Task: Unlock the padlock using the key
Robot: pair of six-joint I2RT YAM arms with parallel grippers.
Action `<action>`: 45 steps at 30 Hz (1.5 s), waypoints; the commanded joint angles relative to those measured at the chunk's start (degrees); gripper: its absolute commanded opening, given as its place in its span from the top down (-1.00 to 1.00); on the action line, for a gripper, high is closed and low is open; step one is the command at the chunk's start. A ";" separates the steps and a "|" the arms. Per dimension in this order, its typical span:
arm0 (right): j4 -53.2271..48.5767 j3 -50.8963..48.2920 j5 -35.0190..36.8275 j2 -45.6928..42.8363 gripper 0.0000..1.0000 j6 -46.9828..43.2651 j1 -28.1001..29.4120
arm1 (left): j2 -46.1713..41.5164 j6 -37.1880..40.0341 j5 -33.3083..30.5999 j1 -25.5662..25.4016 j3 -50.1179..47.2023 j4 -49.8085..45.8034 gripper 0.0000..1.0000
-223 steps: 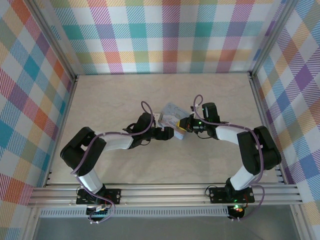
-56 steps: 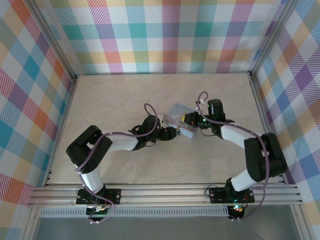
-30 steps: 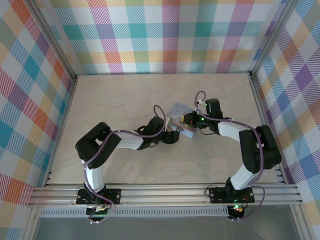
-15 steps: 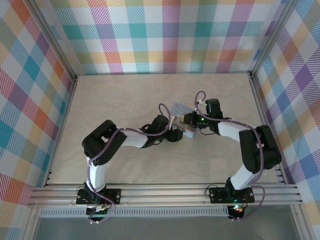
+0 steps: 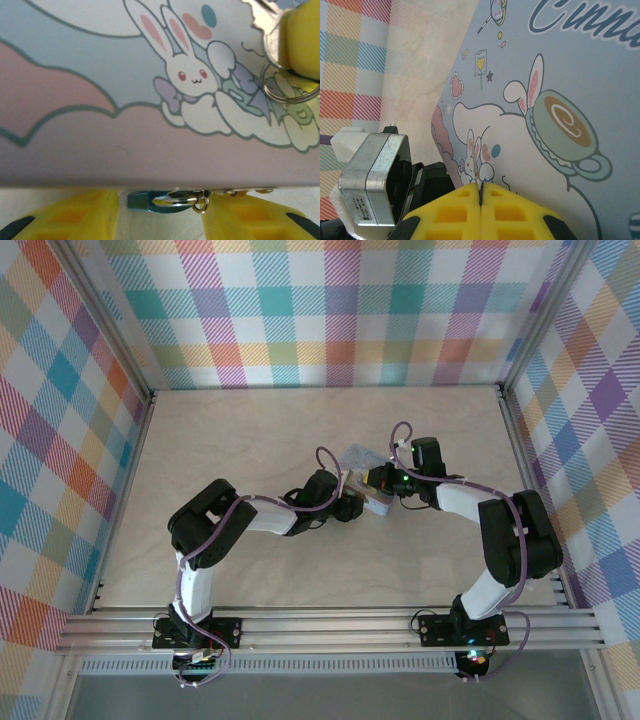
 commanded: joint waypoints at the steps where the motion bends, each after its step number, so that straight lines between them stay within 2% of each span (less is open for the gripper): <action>1: -4.14 -2.10 1.64 0.42 1.00 -0.93 0.42 | 1.51 -1.27 2.12 -2.09 0.55 2.30 0.10; 15: -3.76 -2.10 1.46 0.33 1.00 -0.67 0.53 | 1.23 -1.44 0.14 -2.96 1.45 0.45 0.19; 28: -4.06 -1.83 1.22 0.07 1.00 -0.76 0.64 | 1.00 -9.91 -1.97 -2.96 1.61 1.44 0.19; 45: -4.28 -2.09 1.28 -0.22 1.00 -0.72 0.75 | 3.27 -12.77 -4.69 -2.91 4.96 -3.67 0.30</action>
